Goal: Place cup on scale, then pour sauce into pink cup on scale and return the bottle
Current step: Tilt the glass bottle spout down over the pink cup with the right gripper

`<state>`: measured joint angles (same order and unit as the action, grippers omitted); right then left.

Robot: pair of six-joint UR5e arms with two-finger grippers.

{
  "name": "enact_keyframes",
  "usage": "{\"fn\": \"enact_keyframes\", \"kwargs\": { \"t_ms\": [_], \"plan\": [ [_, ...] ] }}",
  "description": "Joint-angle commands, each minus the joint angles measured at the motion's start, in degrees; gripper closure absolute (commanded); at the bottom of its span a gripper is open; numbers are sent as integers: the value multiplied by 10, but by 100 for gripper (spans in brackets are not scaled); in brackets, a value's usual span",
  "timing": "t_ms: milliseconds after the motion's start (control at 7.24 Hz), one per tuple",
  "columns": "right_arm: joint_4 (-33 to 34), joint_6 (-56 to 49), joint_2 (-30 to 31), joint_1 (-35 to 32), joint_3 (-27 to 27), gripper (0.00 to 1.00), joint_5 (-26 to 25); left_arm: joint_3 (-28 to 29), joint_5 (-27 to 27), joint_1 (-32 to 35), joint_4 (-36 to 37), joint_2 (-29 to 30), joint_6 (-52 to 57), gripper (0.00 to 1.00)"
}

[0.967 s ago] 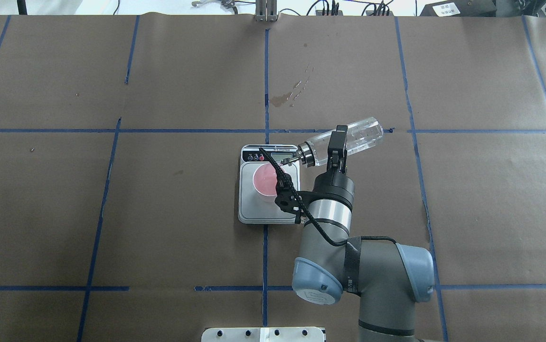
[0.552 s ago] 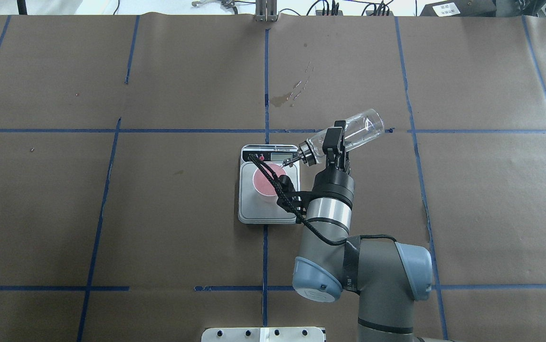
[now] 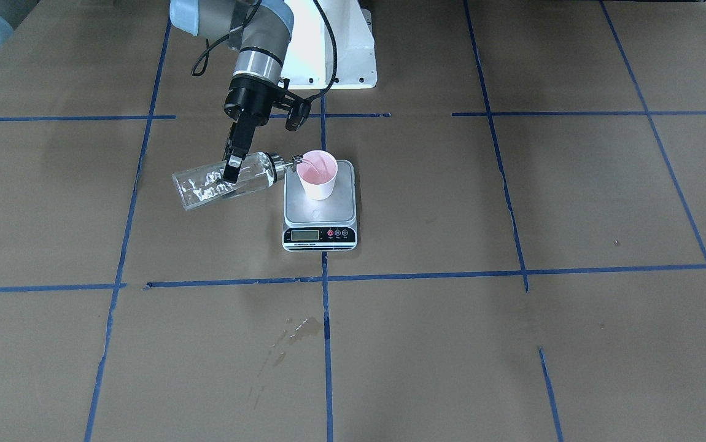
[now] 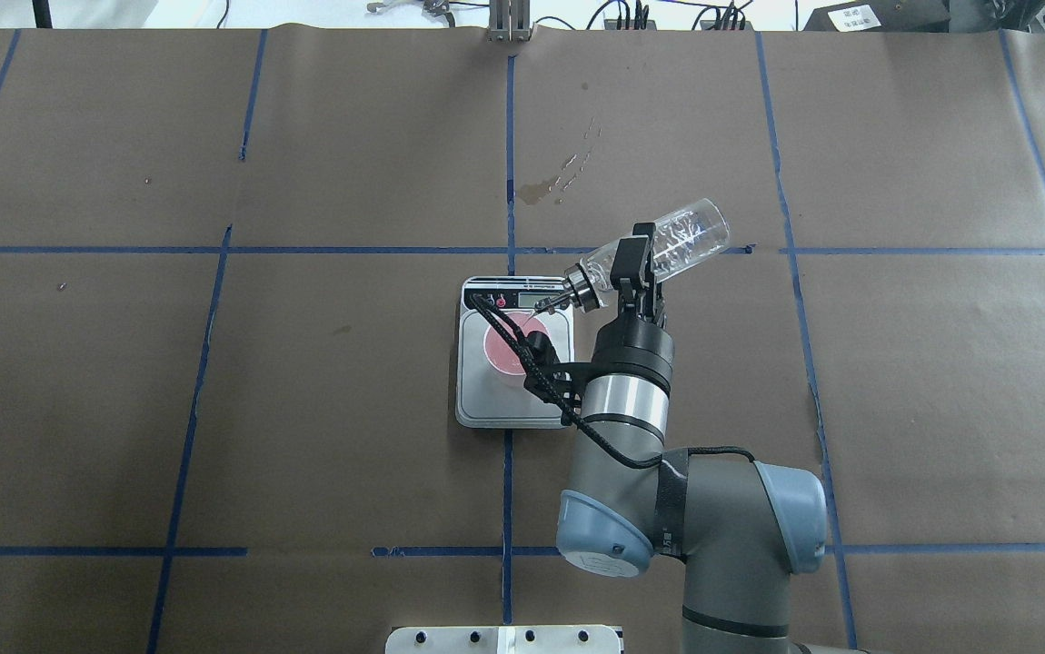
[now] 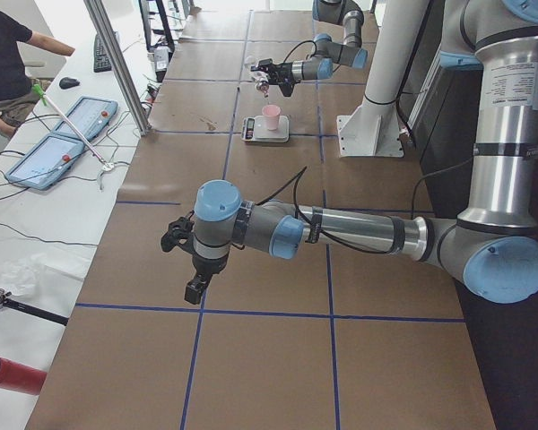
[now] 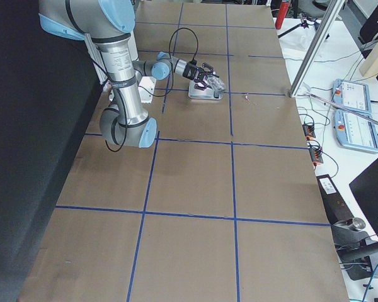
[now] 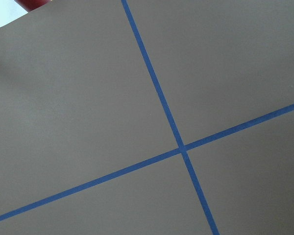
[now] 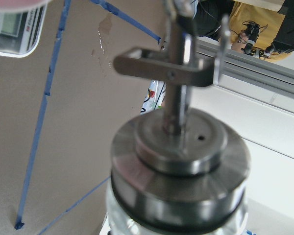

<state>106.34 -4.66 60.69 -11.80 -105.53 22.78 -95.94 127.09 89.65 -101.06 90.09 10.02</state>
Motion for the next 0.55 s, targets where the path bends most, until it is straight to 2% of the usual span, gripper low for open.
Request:
{"fn": "enact_keyframes", "kwargs": {
  "t_ms": [0, 414],
  "plan": [
    [-22, 76, 7, 4, 6, 100, 4, -1, 0, 0, 1, 1, 0, 0],
    [-29, 187, 9, 18, 9, 100, 17, -2, 0, 0, 1, 1, -1, 0]
  ]
}}
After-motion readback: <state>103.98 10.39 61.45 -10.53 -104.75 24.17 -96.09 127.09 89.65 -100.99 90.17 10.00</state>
